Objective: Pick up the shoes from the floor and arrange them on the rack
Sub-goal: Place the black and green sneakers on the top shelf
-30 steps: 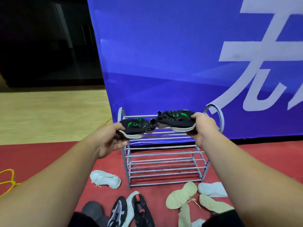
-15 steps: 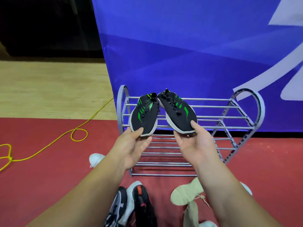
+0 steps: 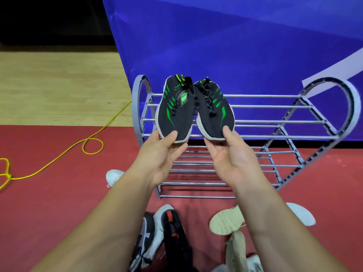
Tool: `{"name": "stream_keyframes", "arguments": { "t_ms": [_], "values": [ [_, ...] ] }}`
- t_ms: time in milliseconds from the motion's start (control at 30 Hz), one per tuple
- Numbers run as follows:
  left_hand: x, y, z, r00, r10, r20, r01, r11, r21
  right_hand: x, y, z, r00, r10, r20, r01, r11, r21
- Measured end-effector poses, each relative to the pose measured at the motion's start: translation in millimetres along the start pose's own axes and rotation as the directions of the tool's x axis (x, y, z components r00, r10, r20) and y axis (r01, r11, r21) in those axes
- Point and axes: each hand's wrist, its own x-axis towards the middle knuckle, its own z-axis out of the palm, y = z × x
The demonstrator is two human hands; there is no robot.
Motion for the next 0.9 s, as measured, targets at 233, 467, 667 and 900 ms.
{"name": "stream_keyframes", "arguments": {
  "t_ms": [233, 467, 667, 900],
  "values": [
    [2, -4, -2, 0.991, 0.137, -0.007, -0.124, 0.912, 0.391, 0, -5, -7, 0.985, -0.162, 0.064, 0.168, 0.791, -0.589],
    [3, -10, -8, 0.954, 0.299, 0.006, -0.213, 0.665, 0.716, -1, 3, -16, 0.957, -0.264, 0.119, 0.234, 0.467, -0.853],
    [3, -7, -9, 0.934, 0.354, -0.048, -0.18, 0.582, 0.793, 3, 6, -20, 0.95, -0.28, 0.137, 0.236, 0.359, -0.903],
    [3, -9, -7, 0.865, 0.498, -0.065, -0.042, 0.2, 0.979, 0, 8, -14, 0.942, -0.32, 0.106, 0.199, 0.273, -0.941]
  ]
}}
